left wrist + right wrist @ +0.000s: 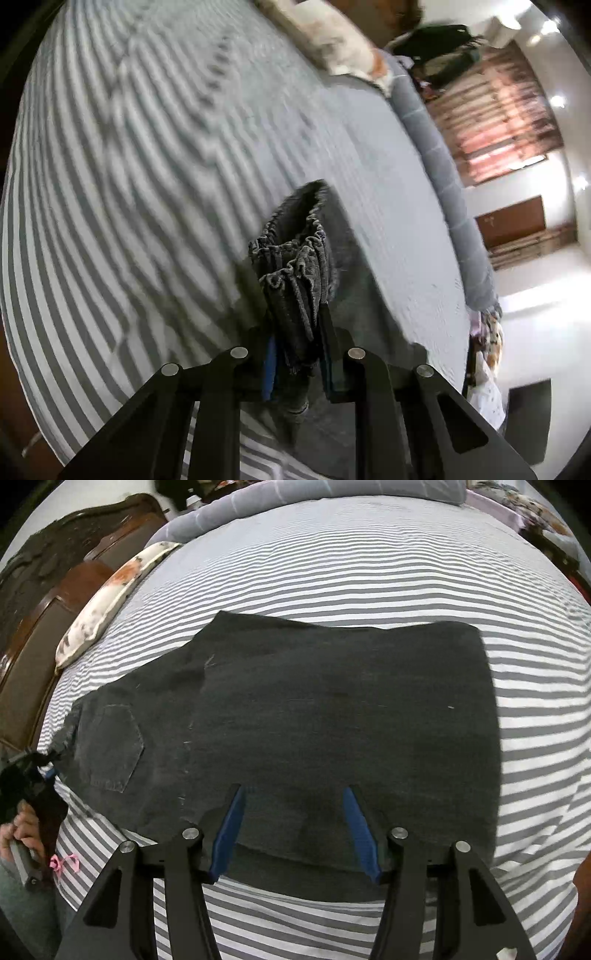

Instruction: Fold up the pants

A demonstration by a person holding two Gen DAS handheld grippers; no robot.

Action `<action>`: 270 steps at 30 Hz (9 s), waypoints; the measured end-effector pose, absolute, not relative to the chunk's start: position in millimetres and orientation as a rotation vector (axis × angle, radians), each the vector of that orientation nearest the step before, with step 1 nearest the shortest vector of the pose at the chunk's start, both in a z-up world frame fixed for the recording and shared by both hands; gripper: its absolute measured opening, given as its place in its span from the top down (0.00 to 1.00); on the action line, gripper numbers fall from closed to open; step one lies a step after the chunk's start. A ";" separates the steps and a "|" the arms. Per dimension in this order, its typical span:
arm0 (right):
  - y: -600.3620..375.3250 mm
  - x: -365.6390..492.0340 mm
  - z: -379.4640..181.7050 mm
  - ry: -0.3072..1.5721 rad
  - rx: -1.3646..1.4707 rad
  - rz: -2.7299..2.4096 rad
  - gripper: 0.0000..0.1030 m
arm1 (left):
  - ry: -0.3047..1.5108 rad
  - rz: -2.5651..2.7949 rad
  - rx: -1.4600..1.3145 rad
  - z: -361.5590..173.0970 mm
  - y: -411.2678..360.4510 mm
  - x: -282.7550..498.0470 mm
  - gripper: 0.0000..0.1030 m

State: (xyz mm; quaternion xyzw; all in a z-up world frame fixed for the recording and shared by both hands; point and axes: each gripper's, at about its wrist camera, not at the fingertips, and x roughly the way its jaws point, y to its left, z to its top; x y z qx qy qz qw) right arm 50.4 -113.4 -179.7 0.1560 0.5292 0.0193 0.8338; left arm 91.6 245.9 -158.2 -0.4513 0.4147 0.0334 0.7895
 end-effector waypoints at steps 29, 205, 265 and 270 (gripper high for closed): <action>-250.9 -6.6 -169.4 1.000 0.595 -0.108 0.47 | 1.012 -0.576 -0.371 -62.8 -127.0 130.4 0.83; -238.0 40.2 -159.8 1.029 0.564 0.164 0.41 | 1.124 -0.528 0.009 -132.6 -52.8 83.9 0.55; -209.5 183.0 -138.1 1.042 0.638 0.320 0.78 | 1.012 -0.436 -0.312 -85.2 53.5 217.1 0.90; -184.4 223.9 -156.4 1.082 0.605 0.319 0.78 | 1.044 -0.376 -0.260 -102.5 64.9 243.9 0.90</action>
